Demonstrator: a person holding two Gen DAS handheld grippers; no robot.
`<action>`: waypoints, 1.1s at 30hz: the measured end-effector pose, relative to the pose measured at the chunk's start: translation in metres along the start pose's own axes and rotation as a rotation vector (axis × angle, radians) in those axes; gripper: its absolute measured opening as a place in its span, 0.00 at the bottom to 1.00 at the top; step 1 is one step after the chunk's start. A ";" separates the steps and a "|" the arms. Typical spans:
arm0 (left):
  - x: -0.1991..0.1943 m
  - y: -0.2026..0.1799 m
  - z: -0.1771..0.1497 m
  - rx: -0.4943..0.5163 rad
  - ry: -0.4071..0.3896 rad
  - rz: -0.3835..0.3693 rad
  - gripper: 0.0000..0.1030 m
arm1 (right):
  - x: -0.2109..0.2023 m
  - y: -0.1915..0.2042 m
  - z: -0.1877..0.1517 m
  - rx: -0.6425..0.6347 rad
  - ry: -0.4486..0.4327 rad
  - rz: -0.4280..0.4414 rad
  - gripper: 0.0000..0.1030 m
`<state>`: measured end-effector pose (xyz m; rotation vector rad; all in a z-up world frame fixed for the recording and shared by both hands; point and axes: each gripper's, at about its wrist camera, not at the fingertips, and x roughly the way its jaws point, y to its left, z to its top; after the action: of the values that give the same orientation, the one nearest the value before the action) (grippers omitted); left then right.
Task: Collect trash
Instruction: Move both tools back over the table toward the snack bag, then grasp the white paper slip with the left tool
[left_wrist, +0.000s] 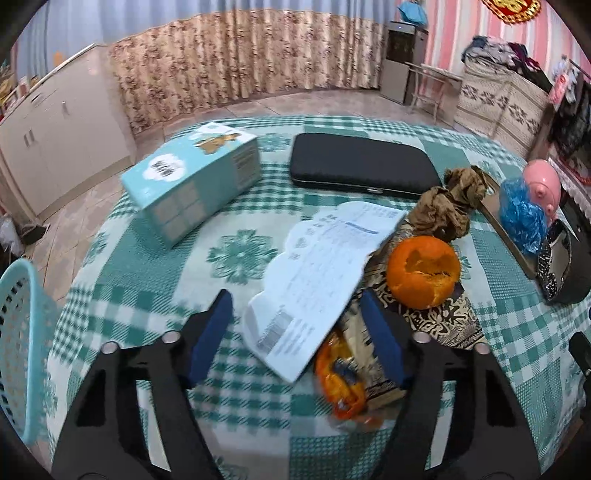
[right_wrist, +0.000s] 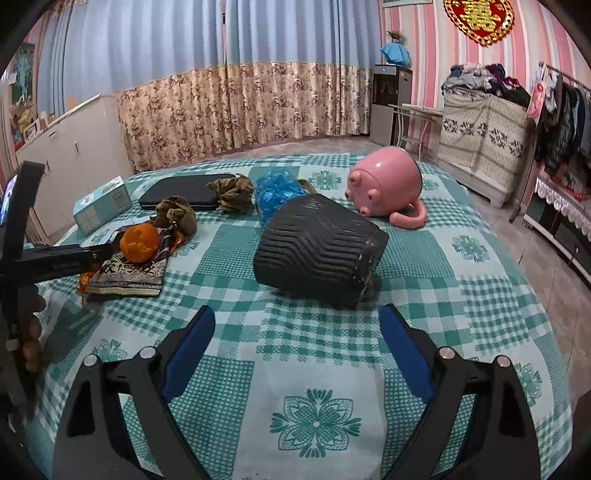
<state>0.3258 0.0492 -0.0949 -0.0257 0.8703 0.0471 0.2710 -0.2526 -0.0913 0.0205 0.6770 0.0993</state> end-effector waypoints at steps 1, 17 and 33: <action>0.002 0.000 0.001 0.007 0.011 -0.022 0.51 | 0.001 -0.001 0.000 0.004 0.004 0.002 0.86; -0.040 0.040 -0.007 -0.035 -0.047 -0.071 0.07 | -0.010 0.017 0.004 -0.051 -0.026 -0.013 0.86; -0.098 0.137 -0.057 -0.136 -0.089 0.157 0.07 | 0.022 0.114 0.032 -0.171 -0.004 0.099 0.86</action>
<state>0.2121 0.1805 -0.0566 -0.0818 0.7781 0.2524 0.2979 -0.1364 -0.0744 -0.1104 0.6611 0.2525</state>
